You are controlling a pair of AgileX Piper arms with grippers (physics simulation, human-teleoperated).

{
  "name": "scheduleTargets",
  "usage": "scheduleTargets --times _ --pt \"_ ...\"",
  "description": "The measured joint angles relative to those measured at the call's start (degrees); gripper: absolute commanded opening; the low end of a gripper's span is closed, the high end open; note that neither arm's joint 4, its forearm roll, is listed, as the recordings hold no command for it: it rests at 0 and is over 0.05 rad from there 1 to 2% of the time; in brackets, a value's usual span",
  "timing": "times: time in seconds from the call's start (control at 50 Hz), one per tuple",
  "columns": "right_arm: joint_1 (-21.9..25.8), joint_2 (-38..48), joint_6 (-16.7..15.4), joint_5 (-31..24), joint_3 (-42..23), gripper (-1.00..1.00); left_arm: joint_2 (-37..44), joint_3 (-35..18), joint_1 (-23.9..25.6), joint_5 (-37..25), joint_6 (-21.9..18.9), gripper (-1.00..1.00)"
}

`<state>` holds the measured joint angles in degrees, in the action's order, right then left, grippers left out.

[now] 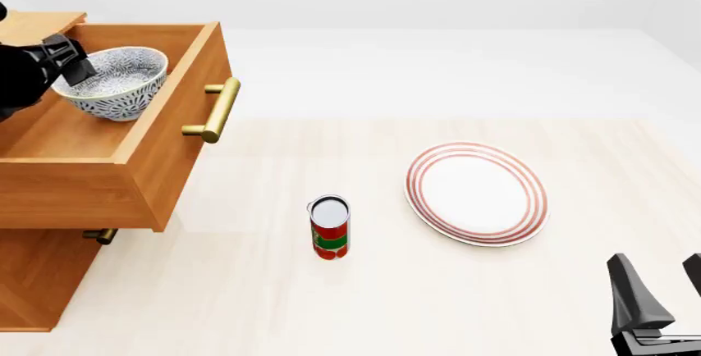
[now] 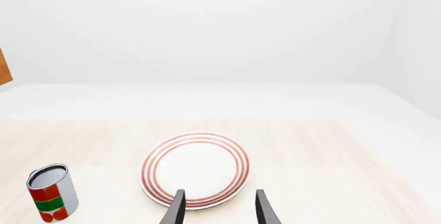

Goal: Put the bowl in the top drawer of the cabinet.

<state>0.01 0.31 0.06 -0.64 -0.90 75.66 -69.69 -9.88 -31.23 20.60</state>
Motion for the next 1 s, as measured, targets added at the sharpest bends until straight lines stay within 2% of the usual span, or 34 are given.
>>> scheduleTargets --times 0.28,0.64,0.88,1.0 --pt "0.0 0.0 0.0 0.0 0.0 1.0 -2.72 -1.36 0.3 -2.53 -0.02 1.0" --pt "0.0 0.0 0.0 0.0 0.0 1.0 -12.43 -5.14 3.26 -9.36 0.49 1.0" --pt "0.0 0.0 0.0 0.0 0.0 1.0 -23.74 -6.96 7.9 -10.98 1.31 1.0" --pt "0.0 0.0 0.0 0.0 0.0 1.0 -32.49 -5.02 10.35 -9.52 0.09 1.0"
